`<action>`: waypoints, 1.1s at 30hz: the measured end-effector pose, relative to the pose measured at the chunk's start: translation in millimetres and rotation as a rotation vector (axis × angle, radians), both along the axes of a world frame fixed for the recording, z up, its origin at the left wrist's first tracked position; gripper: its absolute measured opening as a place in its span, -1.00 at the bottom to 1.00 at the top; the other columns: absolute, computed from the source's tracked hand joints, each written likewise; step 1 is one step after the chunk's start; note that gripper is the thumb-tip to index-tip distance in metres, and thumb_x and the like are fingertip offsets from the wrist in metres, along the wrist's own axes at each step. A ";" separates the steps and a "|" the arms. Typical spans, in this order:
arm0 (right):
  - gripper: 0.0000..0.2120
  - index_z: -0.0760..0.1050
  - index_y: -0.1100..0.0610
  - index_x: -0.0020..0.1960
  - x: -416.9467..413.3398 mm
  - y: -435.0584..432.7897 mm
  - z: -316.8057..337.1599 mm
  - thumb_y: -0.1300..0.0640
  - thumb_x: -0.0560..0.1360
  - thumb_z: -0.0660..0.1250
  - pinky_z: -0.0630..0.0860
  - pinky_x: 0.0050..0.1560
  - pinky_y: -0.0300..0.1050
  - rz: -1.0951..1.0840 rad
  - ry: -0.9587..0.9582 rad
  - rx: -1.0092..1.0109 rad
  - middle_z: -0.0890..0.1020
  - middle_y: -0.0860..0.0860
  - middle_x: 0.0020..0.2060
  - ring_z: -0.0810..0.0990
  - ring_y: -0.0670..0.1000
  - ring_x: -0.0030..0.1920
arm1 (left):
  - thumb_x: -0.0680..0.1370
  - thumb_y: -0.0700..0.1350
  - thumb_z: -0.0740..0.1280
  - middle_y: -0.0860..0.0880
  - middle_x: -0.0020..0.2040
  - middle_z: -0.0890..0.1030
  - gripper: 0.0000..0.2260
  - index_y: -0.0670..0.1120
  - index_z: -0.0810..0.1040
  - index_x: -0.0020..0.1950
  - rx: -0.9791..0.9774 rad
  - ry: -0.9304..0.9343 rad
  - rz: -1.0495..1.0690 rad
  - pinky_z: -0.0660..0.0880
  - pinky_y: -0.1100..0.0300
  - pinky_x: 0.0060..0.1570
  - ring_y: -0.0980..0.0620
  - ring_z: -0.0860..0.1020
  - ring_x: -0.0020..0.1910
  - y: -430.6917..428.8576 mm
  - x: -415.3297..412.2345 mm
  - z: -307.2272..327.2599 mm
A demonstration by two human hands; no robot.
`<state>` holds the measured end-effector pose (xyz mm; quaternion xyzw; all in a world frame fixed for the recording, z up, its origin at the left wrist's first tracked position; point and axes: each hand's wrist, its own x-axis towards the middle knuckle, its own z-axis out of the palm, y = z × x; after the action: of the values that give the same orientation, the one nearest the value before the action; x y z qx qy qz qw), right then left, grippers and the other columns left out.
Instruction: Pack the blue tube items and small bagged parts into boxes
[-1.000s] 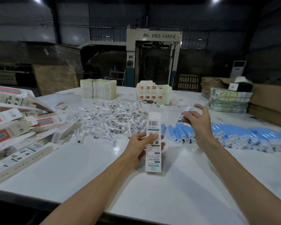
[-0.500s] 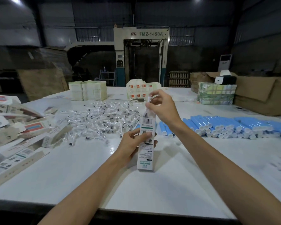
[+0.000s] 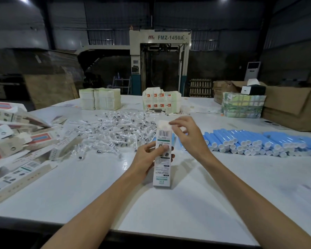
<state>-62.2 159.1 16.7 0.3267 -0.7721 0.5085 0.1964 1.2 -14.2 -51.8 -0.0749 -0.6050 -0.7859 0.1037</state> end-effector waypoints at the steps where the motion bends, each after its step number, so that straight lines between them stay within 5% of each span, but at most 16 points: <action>1: -0.81 0.60 0.00 0.27 0.9 1.0 -8.0 0.07 0.68 0.33 0.44 0.04 -0.27 -0.004 -0.046 -0.080 0.54 -0.08 0.20 0.56 -0.21 0.13 | 0.53 -0.04 0.62 -0.24 0.19 0.74 -0.68 -0.05 0.75 0.26 -0.011 0.004 0.011 0.66 -0.25 0.22 -0.33 0.73 0.15 0.1 -0.2 0.6; 7: -0.57 0.42 -0.05 0.47 9.9 -2.3 -40.6 0.09 0.64 0.42 0.63 -0.03 -0.17 0.282 -0.251 -0.213 0.72 -0.07 0.11 0.70 -0.04 0.10 | 0.49 0.00 0.63 -0.26 0.16 0.75 -0.46 -0.03 0.61 0.44 -0.052 0.022 0.039 0.65 -0.30 0.22 -0.32 0.73 0.16 0.6 -4.2 0.2; 10: -0.54 0.43 -0.08 0.48 12.3 -4.4 -42.7 0.12 0.63 0.44 0.64 -0.06 -0.16 0.307 -0.235 -0.266 0.73 -0.04 0.06 0.71 0.01 0.06 | 0.52 -0.02 0.63 -0.23 0.20 0.74 -0.27 0.20 0.30 0.57 -0.051 0.076 0.031 0.71 -0.10 0.04 -0.31 0.74 0.12 0.2 -2.1 0.7; 13: -0.53 0.44 -0.11 0.50 12.7 -2.0 -41.8 0.12 0.63 0.43 0.66 -0.07 -0.13 0.318 -0.223 -0.273 0.72 -0.04 0.04 0.71 0.01 0.06 | 0.60 0.01 0.57 -0.14 0.31 0.71 -0.25 0.38 0.21 0.61 -0.169 0.194 0.031 0.70 -0.16 0.12 -0.30 0.74 0.15 0.1 0.7 3.4; 20: -0.68 0.52 -0.12 0.38 15.1 1.5 -39.0 0.13 0.67 0.35 0.64 -0.11 -0.16 0.353 -0.227 -0.211 0.68 -0.05 0.02 0.69 -0.06 0.01 | 0.64 0.00 0.51 -0.06 0.36 0.67 -0.39 0.34 0.35 0.60 -0.282 0.225 0.072 0.71 -0.16 0.08 -0.20 0.73 0.20 2.5 4.5 9.4; 27: -0.82 0.53 -0.18 0.21 7.6 5.4 -38.9 0.05 0.65 0.34 0.60 0.20 0.01 0.308 -0.212 -0.070 0.70 -0.09 0.04 0.66 -0.02 0.13 | 0.61 -0.06 0.54 -0.06 0.20 0.74 -0.59 0.21 0.55 0.41 -0.344 0.237 0.120 0.71 0.07 -0.04 -0.04 0.70 0.23 2.0 10.1 12.1; 30: -0.90 0.54 -0.08 0.17 6.0 8.4 -39.6 0.02 0.66 0.32 0.62 0.15 0.13 0.321 -0.223 -0.064 0.72 -0.01 -0.01 0.67 0.12 0.05 | 0.59 -0.06 0.56 -0.07 0.15 0.76 -0.60 0.23 0.58 0.36 -0.340 0.212 0.100 0.70 0.09 -0.07 -0.04 0.73 0.18 3.1 11.5 12.1; 33: -0.83 0.48 0.02 0.18 6.0 11.5 -37.1 -0.05 0.70 0.27 0.64 0.00 -0.01 0.306 -0.273 -0.196 0.74 0.09 -0.08 0.68 0.19 -0.06 | 0.59 -0.09 0.56 -0.05 0.14 0.77 -0.57 0.29 0.59 0.36 -0.353 0.208 0.096 0.70 0.11 -0.05 -0.02 0.72 0.19 4.4 11.2 12.7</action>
<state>-56.1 170.7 -20.4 0.3477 -0.6800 0.6442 0.0415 12.4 -9.8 -39.1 -0.1437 -0.7224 -0.6497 0.1880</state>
